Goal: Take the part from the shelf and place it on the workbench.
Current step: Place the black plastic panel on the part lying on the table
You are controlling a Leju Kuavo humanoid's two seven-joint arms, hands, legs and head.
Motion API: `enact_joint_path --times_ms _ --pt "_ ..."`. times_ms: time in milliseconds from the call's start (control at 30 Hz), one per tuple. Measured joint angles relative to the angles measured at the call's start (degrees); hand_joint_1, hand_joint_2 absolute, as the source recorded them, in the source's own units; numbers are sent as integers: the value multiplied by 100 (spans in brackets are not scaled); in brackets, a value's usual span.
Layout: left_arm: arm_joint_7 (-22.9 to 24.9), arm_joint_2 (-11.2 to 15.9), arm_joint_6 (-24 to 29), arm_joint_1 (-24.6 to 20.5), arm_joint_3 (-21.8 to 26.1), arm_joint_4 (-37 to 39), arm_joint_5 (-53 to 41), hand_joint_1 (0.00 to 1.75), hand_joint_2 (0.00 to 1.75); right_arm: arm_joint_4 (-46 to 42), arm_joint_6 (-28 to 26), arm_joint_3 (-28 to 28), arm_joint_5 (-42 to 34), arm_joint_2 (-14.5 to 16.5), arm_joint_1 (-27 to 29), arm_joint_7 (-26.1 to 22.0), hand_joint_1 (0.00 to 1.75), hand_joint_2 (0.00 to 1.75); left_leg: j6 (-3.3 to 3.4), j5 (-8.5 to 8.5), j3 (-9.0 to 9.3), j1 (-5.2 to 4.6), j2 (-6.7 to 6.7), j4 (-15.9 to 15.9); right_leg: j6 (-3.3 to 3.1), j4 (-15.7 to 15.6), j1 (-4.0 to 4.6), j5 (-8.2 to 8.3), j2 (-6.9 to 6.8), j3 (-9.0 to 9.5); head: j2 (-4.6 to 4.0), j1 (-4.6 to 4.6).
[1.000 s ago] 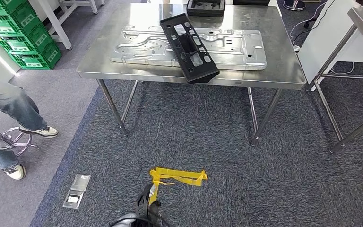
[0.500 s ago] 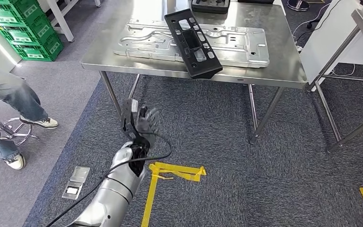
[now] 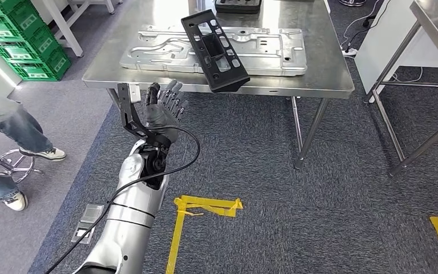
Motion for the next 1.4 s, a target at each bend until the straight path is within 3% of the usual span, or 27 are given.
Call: enact_joint_path --times_ms 33,100,233,300,367,400,433,467,533,600,700,767,867,900,933,967,1067,1133,1200,1267,1400 --pt "-65 0 -66 33 -15 -115 49 0 0 1 2 0 -8 24 1 -16 0 175 101 181 182 -50 -9 -405 1 3 26 -1 15 2 0 3" --pt "-187 -5 -193 95 -49 -278 129 0 0 2 8 -2 -32 59 15 -52 0 175 197 328 402 -117 -16 -916 16 -3 45 4 29 -9 0 3" --pt "-487 -84 -257 360 -147 -342 133 0 0 7 11 2 -54 115 52 -98 0 175 140 390 476 -88 7 -1143 108 53 48 -50 27 -75 0 -7" --pt "-545 -146 -265 488 -183 -324 119 0 0 9 5 4 -61 106 57 -109 0 175 143 446 488 -40 28 -1214 169 553 46 -337 12 -320 0 1" --pt "-639 -209 -281 640 -243 -232 95 0 0 15 -3 4 -70 102 71 -111 0 175 158 457 470 -20 37 -1220 221 1298 35 -655 -1 -668 0 6" --pt "-732 -240 -288 737 -272 -150 76 0 0 19 -5 4 -73 108 81 -111 0 175 157 457 467 -15 41 -1218 236 1505 28 -697 -11 -769 0 6" --pt "-821 -269 -292 833 -292 -56 59 0 0 22 -6 5 -75 116 89 -111 0 175 153 455 464 -10 45 -1213 246 1511 23 -641 -24 -778 0 5" --pt "-870 -293 -296 912 -303 25 48 0 0 24 -6 6 -77 122 93 -111 0 175 145 449 461 -6 47 -1202 249 1285 18 -489 -39 -675 0 4" --pt "-786 -327 -270 992 -320 191 -6 0 0 26 -8 5 -90 121 89 -98 0 175 106 421 444 -12 46 -1155 241 468 17 -146 -66 -270 0 5" --pt "-738 -352 -142 1009 -378 588 -169 0 0 27 -19 5 -120 130 78 -52 0 175 51 385 438 -33 38 -1119 184 -61 22 -14 -63 7 0 1" --pt "-1177 -402 13 1189 -494 1901 -305 0 0 30 -62 3 -196 225 69 39 0 175 -45 355 498 -49 48 -1145 53 -159 4 -4 -21 102 0 -6" --pt "-1306 -448 85 1439 -512 2793 -248 0 0 32 -100 1 -248 307 81 98 0 175 -120 180 417 -33 51 -926 -21 -209 -21 38 17 146 0 -31" --pt "-699 -527 231 1882 -510 3850 -31 0 0 43 -173 -7 -358 379 143 183 0 175 -195 -352 -139 35 38 174 -53 -230 -20 49 58 145 0 -66" --pt "-427 -554 279 2037 -508 4133 30 0 0 49 -198 -17 -394 397 156 201 0 175 -206 -424 -300 52 38 456 -56 -229 -17 42 70 146 0 -69" --pt "-210 -579 327 2163 -504 4384 66 0 0 54 -219 -29 -421 415 162 212 0 175 -209 -389 -370 62 38 538 -54 -228 -14 33 79 149 0 -74" --pt "-65 -599 366 2238 -501 4590 83 0 0 57 -232 -40 -439 430 163 217 0 175 -201 -245 -315 65 38 372 -48 -227 -13 26 83 154 0 -78" --pt "235 -627 404 2283 -490 5095 114 0 0 60 -259 -79 -521 487 150 205 0 175 -114 289 241 49 38 -775 2 -217 2 -8 70 185 0 -86" --pt "291 -634 405 2259 -485 5352 203 0 0 60 -338 -139 -677 522 144 136 0 175 -66 393 435 24 33 -1136 65 -216 12 -34 55 210 0 -83" --pt "192 -651 428 2245 -463 5538 365 0 0 60 -474 -222 -859 548 143 44 0 175 -23 420 451 21 29 -1170 139 -225 7 -50 43 232 0 -81" --pt "10 -676 463 2209 -429 5660 510 0 0 61 -570 -302 -972 564 142 -16 0 175 38 464 467 43 27 -1213 204 -62 5 -185 18 180 0 -70" --pt "-244 -697 483 2097 -342 5839 638 0 0 65 -593 -426 -1055 578 147 -63 0 175 102 505 434 41 22 -1232 270 1354 8 -931 -20 -438 0 -44"
